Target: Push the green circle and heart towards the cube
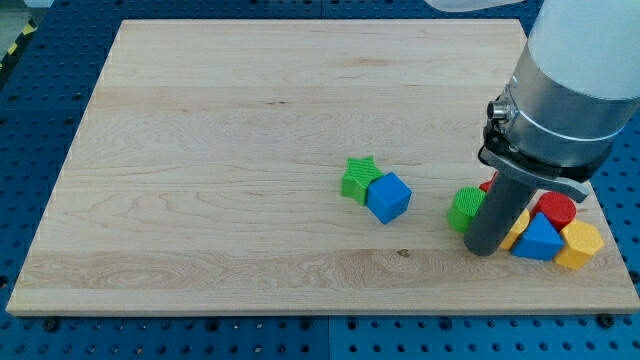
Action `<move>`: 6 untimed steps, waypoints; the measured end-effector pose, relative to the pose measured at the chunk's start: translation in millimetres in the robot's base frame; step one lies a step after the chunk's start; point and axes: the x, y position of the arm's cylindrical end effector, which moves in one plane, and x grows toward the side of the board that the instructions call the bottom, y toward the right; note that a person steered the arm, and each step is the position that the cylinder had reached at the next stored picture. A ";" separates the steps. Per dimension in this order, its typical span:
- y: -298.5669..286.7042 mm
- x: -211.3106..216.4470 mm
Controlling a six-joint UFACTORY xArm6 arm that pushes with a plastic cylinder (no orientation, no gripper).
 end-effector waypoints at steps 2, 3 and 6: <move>67.7 40.7; 79.8 40.7; 63.2 5.4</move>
